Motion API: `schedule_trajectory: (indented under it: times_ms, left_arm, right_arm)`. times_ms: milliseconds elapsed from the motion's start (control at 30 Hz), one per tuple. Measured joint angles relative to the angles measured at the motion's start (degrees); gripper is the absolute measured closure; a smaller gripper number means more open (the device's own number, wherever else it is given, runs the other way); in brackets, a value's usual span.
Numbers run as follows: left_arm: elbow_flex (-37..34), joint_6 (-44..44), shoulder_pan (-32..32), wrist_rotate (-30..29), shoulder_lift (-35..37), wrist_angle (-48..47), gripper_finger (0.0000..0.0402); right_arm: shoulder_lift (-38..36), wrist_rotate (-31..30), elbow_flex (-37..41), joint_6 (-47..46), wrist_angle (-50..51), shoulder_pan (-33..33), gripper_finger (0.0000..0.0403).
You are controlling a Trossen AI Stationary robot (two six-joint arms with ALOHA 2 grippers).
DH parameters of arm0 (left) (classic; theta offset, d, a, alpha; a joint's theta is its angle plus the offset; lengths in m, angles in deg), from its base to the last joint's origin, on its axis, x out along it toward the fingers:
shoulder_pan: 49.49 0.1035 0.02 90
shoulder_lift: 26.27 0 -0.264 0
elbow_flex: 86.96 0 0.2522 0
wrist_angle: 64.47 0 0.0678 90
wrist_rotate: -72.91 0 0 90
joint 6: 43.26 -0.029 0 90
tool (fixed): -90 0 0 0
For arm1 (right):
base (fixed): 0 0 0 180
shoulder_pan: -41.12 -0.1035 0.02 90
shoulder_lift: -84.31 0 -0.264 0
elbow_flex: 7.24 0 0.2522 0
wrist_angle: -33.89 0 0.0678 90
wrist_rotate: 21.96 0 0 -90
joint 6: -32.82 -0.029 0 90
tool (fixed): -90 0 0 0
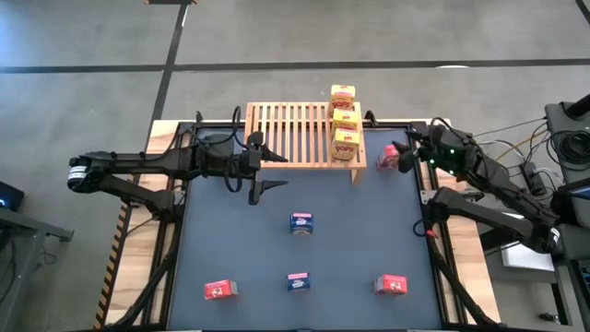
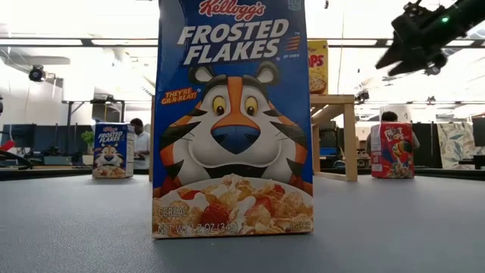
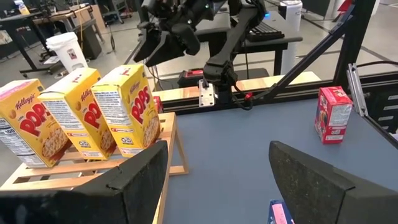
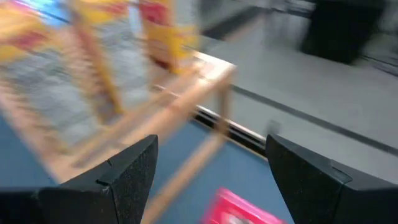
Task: Stack cereal on shelf
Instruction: Put the top red cereal box on the shelf
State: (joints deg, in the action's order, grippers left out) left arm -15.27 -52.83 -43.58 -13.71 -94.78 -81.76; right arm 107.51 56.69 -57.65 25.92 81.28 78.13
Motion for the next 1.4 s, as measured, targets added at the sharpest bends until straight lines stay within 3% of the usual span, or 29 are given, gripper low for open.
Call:
schedule_trajectory:
  times_ms: [100, 467, 633, 867, 1100, 1400]
  left_arm:
    - [0.0, 0.0, 0.0, 0.0, 0.0, 0.6, 0.0138]
    - [0.0, 0.2, 0.0, 0.0, 0.0, 0.9, 0.0138]
    - [0.0, 0.2, 0.0, 0.0, -0.3, 1.0, 0.0138]
    - [0.0, 0.2, 0.0, 0.0, -3.0, 0.9, 0.0138]
    - [0.2, -0.4, 0.0, 0.0, -4.6, 0.9, 0.0138]
    - [0.3, -0.4, 0.1, 0.0, -4.1, 1.0, 0.0138]
  right_arm:
    - [2.1, -5.1, -0.6, -2.8, 3.1, -0.9, 0.0117]
    - [10.8, -5.3, 3.9, -8.5, -3.4, -1.0, 0.0117]
    - [15.9, -10.9, 4.9, -8.1, -2.4, -1.0, 0.0117]
    - [20.6, -12.6, 4.9, -8.1, -2.6, -1.0, 0.0117]
    - [21.5, -13.7, 4.9, -6.2, -3.1, -1.0, 0.0108]
    - [19.1, -14.5, 4.9, -5.7, -5.4, -1.0, 0.0053]
